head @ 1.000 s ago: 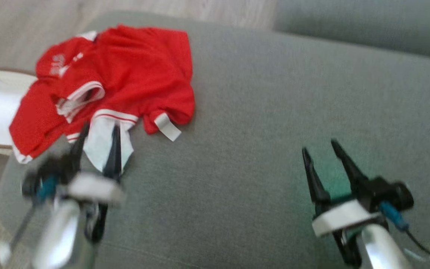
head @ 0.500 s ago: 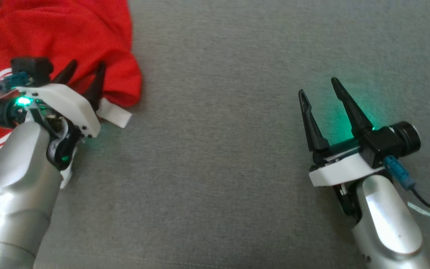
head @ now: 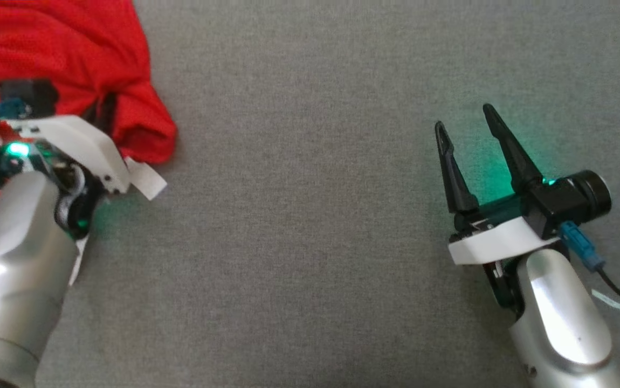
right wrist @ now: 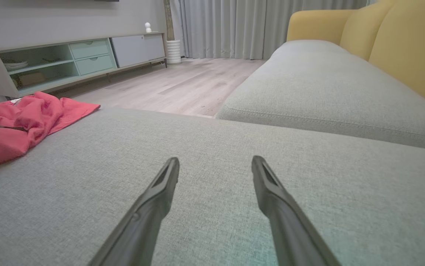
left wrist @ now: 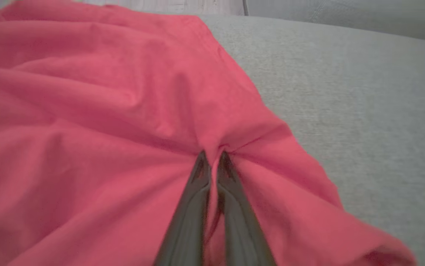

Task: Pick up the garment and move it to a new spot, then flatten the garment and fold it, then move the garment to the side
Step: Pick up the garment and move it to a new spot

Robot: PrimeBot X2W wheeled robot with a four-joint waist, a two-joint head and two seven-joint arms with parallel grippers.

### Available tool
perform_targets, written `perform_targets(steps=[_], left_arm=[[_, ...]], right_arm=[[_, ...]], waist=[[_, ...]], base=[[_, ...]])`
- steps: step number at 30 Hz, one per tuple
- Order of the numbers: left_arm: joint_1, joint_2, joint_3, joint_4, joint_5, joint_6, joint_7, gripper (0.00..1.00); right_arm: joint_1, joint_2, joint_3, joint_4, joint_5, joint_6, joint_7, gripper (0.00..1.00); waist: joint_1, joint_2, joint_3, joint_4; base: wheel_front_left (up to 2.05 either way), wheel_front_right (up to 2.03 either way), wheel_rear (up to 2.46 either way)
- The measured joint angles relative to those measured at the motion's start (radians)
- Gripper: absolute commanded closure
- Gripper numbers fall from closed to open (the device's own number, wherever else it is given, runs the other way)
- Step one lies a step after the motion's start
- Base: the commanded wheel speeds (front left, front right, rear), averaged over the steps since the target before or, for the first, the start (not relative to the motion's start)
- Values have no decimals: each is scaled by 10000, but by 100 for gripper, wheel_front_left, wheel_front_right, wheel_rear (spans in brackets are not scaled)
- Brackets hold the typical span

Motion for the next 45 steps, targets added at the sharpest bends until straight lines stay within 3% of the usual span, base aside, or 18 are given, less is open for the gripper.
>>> perform_targets(steps=[4, 9, 15, 23, 29, 34, 37, 41, 45], left_arm=[[467, 65, -190, -779, -453, 0, -318, 100], [648, 579, -343, -2533, -859, 0, -380, 100], [1410, 949, -359, -5442, -1513, 105, 500, 100], [2729, 1049, -541, -9785, -3499, 610, 2190, 100], [3271, 915, -907, -11798, -5168, 1170, 3250, 100], [3316, 635, -993, -12247, -6138, 1739, 3864, 100], [3173, 491, -980, -11846, -6391, 2036, 4069, 100], [2419, 688, -951, -10123, -5632, 2140, 4102, 100], [1893, 955, -1030, -8004, -4479, 1854, 3697, 100]], right_arm=[[377, 19, -15, 23, 176, 0, -2, 0], [904, 59, 29, 65, 533, 0, 0, 0], [1361, 92, 215, 10, 984, 0, -2, 0], [1632, 107, 410, -226, 1246, 0, 0, 0], [1658, 115, 637, -575, 1578, 0, -15, 0], [1701, 123, 780, -859, 1831, 0, -15, 0], [1753, 125, 826, -1034, 1967, 0, -29, 0], [1825, 125, 901, -1231, 2142, 0, -42, 0], [1825, 125, 953, -1381, 2276, 0, -42, 0]], waist=[[-1, 0, -521, 34], [-2, 0, -1317, 33], [-4, 0, -2217, -220], [-3, 1, -2711, -1437], [-2, 1, -2813, -2715], [-2, 1, -2765, -3933], [-2, 0, -2684, -4653], [-1, 0, -2480, -5477], [-1, 1, -2116, -6025]], base=[[0, 0, 0], [0, 0, 0], [0, 0, 0], [0, 0, 0], [0, 0, 0], [0, 0, 0], [0, 0, 0], [0, 0, 0], [0, 0, 0]])
